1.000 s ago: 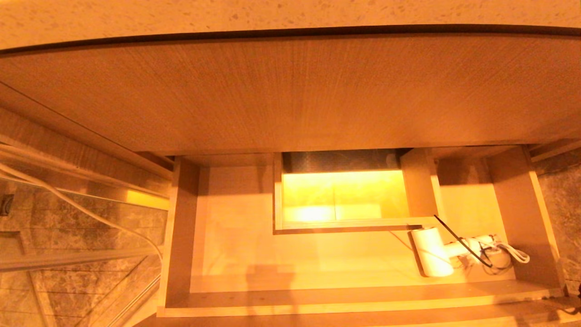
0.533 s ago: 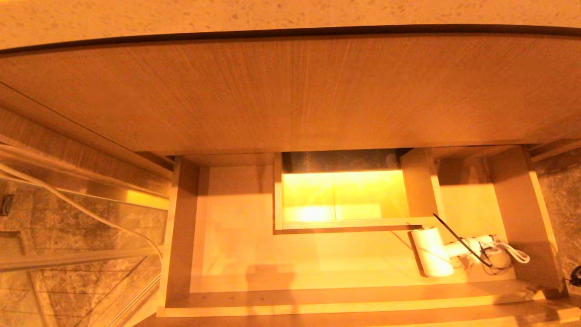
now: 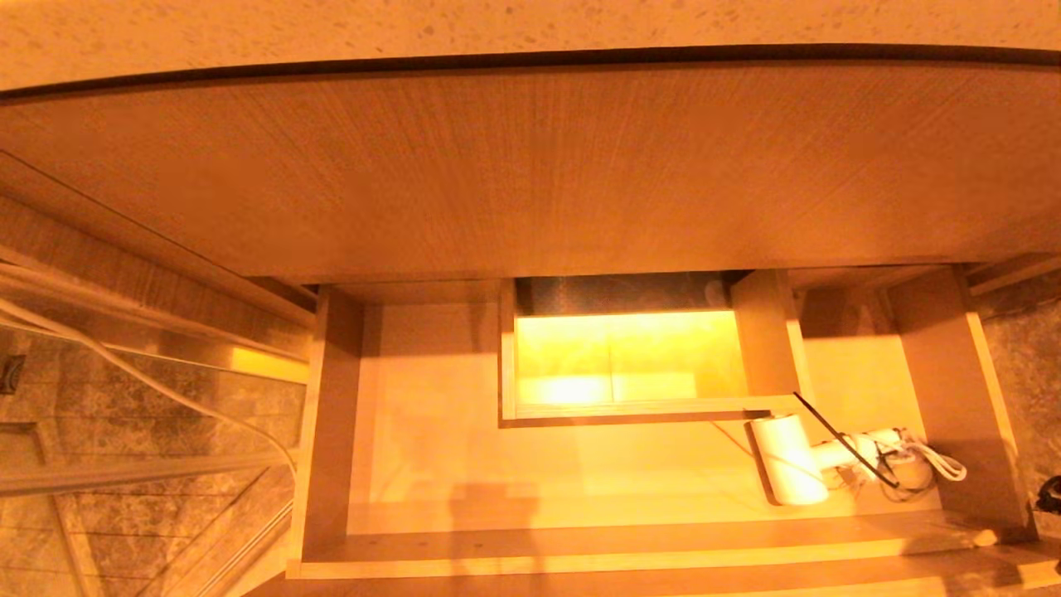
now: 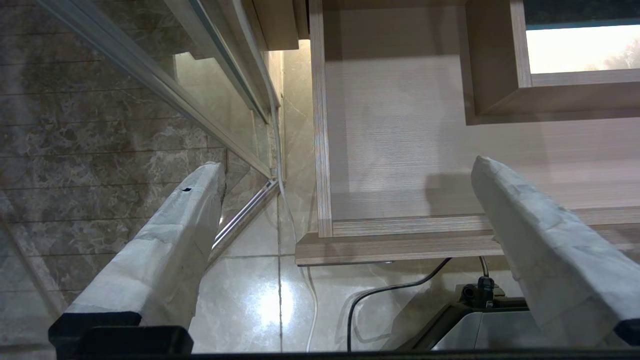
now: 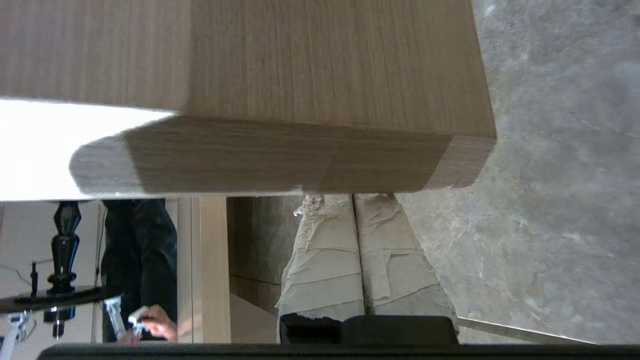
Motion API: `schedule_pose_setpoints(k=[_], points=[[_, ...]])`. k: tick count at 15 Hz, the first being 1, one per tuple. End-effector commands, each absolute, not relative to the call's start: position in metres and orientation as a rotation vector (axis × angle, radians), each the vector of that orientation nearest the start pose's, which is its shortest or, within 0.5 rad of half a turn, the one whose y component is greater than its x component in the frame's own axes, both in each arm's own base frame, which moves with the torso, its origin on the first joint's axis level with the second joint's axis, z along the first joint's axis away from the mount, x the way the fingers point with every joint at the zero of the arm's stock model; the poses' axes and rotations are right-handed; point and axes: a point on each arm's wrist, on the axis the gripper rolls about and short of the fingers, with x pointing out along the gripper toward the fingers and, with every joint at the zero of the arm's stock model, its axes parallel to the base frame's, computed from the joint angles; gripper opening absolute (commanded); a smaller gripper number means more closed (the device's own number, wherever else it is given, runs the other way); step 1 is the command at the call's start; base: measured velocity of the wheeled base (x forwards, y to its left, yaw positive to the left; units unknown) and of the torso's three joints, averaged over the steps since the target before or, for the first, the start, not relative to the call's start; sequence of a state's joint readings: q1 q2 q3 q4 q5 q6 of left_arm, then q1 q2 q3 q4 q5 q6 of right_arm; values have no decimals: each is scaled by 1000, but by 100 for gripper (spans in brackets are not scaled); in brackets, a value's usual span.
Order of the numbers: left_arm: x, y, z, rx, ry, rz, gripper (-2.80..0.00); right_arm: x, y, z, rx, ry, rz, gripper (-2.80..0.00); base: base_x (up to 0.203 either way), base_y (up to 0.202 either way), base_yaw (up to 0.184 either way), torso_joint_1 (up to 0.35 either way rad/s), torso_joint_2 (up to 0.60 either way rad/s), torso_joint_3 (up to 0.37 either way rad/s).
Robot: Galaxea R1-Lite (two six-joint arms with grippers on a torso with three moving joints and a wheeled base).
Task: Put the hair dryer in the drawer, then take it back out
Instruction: Close the drawer
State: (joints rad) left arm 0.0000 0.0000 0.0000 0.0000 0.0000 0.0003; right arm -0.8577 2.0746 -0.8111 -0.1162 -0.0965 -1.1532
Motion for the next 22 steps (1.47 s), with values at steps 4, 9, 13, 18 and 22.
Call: schedule_pose_setpoints(k=[4, 9, 13, 18, 22], points=[[-23, 0, 75, 0, 0, 0, 0, 206, -238, 40, -567, 1307, -131, -280, 0, 0, 0, 0, 0, 0], [-23, 0, 75, 0, 0, 0, 0, 218, -235, 57, -611, 1169, -185, -280, 0, 0, 0, 0, 0, 0], [-23, 0, 75, 0, 0, 0, 0, 229, -223, 74, -614, 1086, -226, -280, 0, 0, 0, 0, 0, 0], [-23, 0, 75, 0, 0, 0, 0, 257, -199, 104, -629, 850, -262, -280, 0, 0, 0, 0, 0, 0], [-23, 0, 75, 1, 0, 0, 0, 269, -190, 127, -671, 666, -309, -280, 0, 0, 0, 0, 0, 0]])
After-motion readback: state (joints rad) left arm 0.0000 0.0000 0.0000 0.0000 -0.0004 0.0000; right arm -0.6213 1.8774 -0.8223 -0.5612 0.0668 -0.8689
